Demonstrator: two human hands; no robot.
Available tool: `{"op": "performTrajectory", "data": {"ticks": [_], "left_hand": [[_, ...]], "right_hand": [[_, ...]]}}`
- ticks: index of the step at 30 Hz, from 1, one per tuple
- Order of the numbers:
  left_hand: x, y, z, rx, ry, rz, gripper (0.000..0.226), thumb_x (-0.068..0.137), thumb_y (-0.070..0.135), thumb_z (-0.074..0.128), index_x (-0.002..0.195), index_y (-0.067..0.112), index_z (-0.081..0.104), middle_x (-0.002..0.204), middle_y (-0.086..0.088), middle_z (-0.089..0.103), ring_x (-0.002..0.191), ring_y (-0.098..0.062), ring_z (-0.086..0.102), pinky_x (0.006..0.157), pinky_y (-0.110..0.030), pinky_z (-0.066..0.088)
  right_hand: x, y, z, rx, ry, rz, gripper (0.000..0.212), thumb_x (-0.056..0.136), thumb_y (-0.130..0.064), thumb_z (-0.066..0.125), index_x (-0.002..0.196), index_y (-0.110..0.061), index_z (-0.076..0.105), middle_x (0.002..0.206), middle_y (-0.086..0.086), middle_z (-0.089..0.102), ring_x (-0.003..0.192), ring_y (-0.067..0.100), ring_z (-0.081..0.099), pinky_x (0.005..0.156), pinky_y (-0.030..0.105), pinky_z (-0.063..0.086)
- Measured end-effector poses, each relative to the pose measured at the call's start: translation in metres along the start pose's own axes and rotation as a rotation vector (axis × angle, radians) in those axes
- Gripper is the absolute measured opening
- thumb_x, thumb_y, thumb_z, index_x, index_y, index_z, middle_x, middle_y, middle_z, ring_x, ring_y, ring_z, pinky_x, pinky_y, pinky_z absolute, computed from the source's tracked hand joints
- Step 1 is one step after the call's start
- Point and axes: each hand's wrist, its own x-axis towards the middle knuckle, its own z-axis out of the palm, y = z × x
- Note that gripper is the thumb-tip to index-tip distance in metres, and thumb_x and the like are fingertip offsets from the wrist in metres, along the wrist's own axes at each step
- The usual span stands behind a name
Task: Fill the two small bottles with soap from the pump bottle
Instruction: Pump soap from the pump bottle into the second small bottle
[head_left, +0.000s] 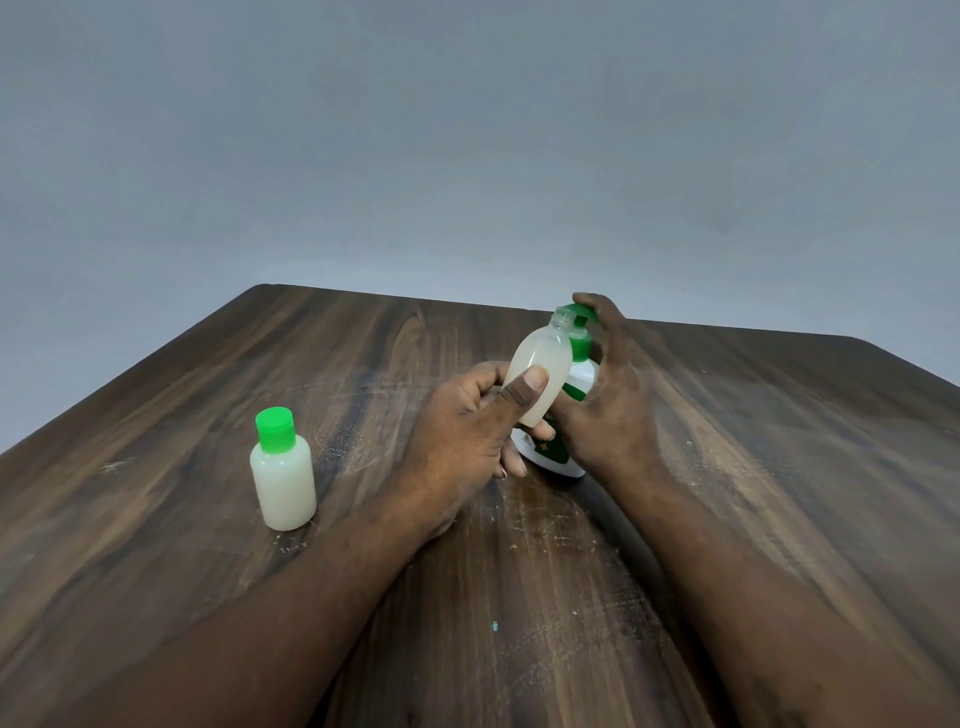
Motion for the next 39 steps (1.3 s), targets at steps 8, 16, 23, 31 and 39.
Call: {"op": "performTrajectory", "data": {"ticks": [8,16,23,31,39], "left_hand": [[0.0012,-0.0012,-0.0002,0.005,-0.006,0.004,0.038,0.098,0.049,0.061,0.115,0.016,0.070,0.090,-0.010,0.080,0.048,-0.015,0.059,0.048,-0.019,0.047],[0.0009,0.0021,-0.0011,-0.012,0.012,0.014,0.038,0.097,0.050,0.062,0.115,0.017,0.071,0.089,-0.011,0.080,0.049,-0.017,0.059,0.047,-0.021,0.048],[0.0000,0.0005,-0.0046,0.010,0.034,0.024,0.037,0.098,0.050,0.062,0.115,0.018,0.071,0.085,-0.010,0.079,0.048,-0.014,0.059,0.047,-0.021,0.046],[0.0011,0.0004,-0.0048,-0.007,0.044,0.016,0.040,0.096,0.051,0.063,0.117,0.018,0.070,0.088,-0.010,0.080,0.049,-0.015,0.060,0.048,-0.022,0.047],[0.0001,-0.0007,-0.0045,-0.019,0.054,0.011,0.040,0.097,0.050,0.063,0.116,0.016,0.069,0.087,-0.011,0.080,0.049,-0.016,0.059,0.047,-0.022,0.047]], "right_hand": [[-0.0008,0.0011,-0.0009,-0.012,-0.011,0.009,0.086,0.083,-0.024,0.085,0.149,-0.048,0.037,0.124,-0.022,0.064,0.108,-0.005,0.064,0.080,0.023,0.056],[0.0004,-0.0013,-0.0029,-0.002,-0.028,0.009,0.086,0.083,-0.029,0.086,0.151,-0.047,0.036,0.120,-0.031,0.062,0.110,-0.009,0.062,0.084,0.024,0.055],[-0.0001,-0.0013,-0.0015,-0.001,-0.018,0.005,0.077,0.085,-0.031,0.085,0.146,-0.043,0.040,0.118,-0.029,0.062,0.110,-0.010,0.062,0.083,0.025,0.056],[0.0012,0.0014,-0.0035,-0.017,-0.031,-0.026,0.088,0.084,-0.025,0.087,0.153,-0.044,0.035,0.125,-0.019,0.065,0.110,-0.003,0.065,0.085,0.023,0.057],[0.0006,-0.0014,-0.0020,0.011,-0.011,-0.014,0.079,0.085,-0.027,0.086,0.145,-0.048,0.038,0.120,-0.025,0.065,0.108,0.000,0.067,0.085,0.034,0.061]]}}
